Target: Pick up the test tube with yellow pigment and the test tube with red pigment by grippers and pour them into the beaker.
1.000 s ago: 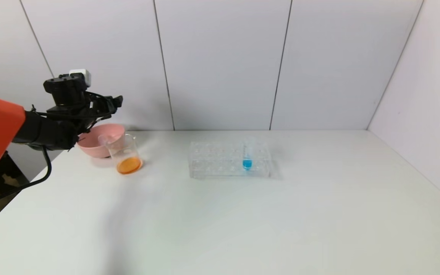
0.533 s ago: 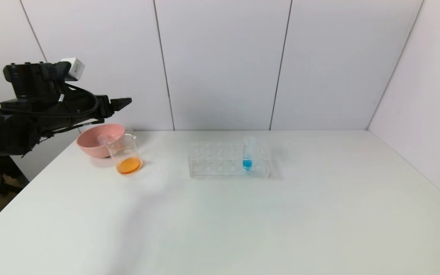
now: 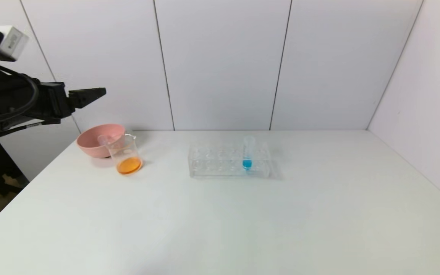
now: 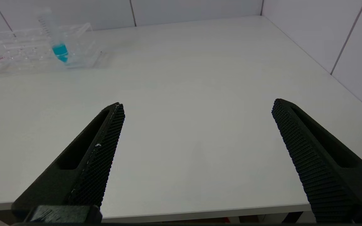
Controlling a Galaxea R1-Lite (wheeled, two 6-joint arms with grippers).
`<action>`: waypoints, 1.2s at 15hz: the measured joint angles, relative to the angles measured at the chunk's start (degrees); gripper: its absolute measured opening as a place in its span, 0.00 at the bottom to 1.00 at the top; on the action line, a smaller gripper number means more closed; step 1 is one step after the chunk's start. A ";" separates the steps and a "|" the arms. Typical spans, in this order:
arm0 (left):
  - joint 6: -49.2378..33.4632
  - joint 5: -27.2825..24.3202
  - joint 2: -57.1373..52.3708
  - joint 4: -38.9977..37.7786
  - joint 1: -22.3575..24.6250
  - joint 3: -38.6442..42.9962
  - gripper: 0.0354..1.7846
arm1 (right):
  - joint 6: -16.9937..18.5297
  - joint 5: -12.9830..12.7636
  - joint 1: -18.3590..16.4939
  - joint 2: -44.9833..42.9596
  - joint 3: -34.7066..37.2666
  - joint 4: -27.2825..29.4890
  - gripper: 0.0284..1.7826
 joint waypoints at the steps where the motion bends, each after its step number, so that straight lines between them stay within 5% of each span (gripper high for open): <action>1: 0.11 0.11 -3.78 0.30 0.01 2.32 0.99 | -0.02 0.00 0.00 0.00 0.00 -0.02 0.96; 8: 2.73 6.38 -30.49 2.21 0.09 14.88 0.99 | 0.00 0.01 0.00 0.00 0.00 -0.02 0.96; 15: 4.23 7.52 -63.21 21.31 -0.55 20.91 0.99 | 0.00 0.00 0.00 0.00 0.00 -0.02 0.96; 18: 3.75 8.30 -73.95 23.27 -1.78 26.47 0.99 | -0.02 0.00 0.00 0.00 0.00 -0.02 0.96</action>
